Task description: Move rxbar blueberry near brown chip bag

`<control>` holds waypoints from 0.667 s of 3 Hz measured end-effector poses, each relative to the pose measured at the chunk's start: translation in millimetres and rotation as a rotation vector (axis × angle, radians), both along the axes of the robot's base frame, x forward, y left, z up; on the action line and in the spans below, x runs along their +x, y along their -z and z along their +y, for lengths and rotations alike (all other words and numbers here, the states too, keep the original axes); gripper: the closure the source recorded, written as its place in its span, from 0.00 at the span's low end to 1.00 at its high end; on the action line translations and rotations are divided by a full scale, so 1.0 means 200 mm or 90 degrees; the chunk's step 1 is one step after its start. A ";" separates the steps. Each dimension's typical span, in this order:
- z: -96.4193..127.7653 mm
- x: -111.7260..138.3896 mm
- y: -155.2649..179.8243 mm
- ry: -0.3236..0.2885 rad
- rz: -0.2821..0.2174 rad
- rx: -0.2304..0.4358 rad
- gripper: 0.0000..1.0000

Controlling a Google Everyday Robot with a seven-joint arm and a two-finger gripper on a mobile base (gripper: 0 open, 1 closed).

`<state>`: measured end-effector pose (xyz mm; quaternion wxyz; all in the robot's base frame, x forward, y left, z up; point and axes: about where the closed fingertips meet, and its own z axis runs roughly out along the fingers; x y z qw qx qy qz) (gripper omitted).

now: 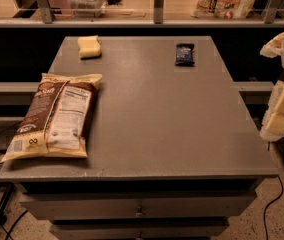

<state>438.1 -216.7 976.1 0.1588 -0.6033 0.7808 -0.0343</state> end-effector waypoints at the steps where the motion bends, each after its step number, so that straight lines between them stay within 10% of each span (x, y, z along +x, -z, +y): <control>1: 0.00 0.00 0.00 0.000 0.000 0.000 0.00; 2: -0.03 0.04 -0.02 0.018 -0.017 0.033 0.00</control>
Offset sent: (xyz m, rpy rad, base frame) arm 0.0211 -0.0151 0.0037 0.1317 -0.0471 -0.0732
